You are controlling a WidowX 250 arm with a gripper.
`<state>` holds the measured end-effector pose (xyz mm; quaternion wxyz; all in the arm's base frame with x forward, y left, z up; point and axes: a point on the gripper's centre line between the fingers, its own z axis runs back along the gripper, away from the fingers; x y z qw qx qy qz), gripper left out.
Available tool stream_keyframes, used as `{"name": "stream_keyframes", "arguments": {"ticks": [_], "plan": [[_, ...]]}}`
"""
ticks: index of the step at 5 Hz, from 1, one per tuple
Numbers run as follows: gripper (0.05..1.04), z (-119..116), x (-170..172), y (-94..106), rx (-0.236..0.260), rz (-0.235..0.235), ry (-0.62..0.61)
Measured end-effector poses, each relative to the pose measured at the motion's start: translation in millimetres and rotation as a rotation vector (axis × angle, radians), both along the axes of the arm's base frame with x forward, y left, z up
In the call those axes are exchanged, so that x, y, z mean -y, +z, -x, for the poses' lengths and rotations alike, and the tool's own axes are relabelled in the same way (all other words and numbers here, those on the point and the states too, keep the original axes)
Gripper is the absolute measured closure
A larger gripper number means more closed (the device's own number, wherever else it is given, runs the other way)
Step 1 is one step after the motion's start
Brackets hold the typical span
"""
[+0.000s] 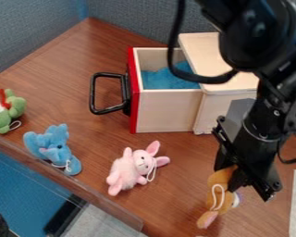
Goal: Move the orange teddy on the right of the pink teddy
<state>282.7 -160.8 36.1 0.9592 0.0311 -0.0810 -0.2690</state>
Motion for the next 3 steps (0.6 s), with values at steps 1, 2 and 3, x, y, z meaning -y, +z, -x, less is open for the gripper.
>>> {"name": "stream_keyframes", "arguments": {"ticks": [1, 2, 3], "plan": [[0.379, -0.1, -1.0, -0.5, 0.001, 0.000, 0.043], [0.114, 1.1, -12.1, 18.6, 0.004, -0.008, 0.087], [0.079, 8.8, -27.6, 68.2, 0.052, 0.010, 0.163]]}}
